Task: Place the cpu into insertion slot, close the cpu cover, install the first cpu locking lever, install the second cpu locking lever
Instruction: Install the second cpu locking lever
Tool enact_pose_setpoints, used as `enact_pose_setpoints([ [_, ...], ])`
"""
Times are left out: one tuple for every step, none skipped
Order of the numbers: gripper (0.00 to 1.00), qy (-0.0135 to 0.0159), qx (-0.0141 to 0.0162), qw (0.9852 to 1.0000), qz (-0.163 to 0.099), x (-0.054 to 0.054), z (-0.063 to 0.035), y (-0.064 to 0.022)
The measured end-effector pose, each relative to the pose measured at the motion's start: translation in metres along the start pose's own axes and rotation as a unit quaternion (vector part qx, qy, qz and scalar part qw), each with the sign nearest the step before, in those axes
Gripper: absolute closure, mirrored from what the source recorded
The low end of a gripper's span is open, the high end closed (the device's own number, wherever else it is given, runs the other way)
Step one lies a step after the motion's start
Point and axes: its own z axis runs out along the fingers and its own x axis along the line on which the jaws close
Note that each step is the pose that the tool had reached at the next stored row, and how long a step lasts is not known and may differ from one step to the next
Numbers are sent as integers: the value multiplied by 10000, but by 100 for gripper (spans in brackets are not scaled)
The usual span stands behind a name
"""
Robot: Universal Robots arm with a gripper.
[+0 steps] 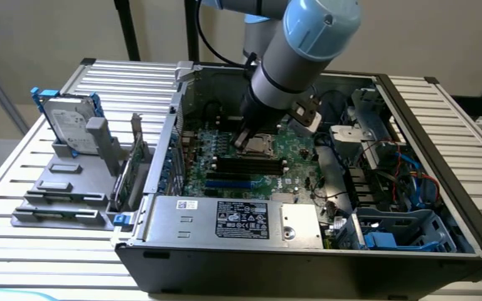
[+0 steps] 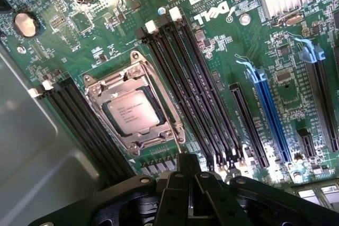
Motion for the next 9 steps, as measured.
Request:
enact_pose_setpoints([
  [89,1,0,10000,0,-3,17,6],
  [89,0,-1,10000,0,-6,32,12],
  [89,1,-1,10000,0,-8,49,18],
  [89,1,-2,10000,1,-11,65,23],
  [89,2,-2,10000,3,-15,78,24],
  [89,2,-2,10000,2,-19,91,22],
  [89,2,-2,10000,2,-25,102,17],
  [89,2,-2,10000,2,-31,115,10],
  [89,2,-2,10000,3,-34,127,7],
])
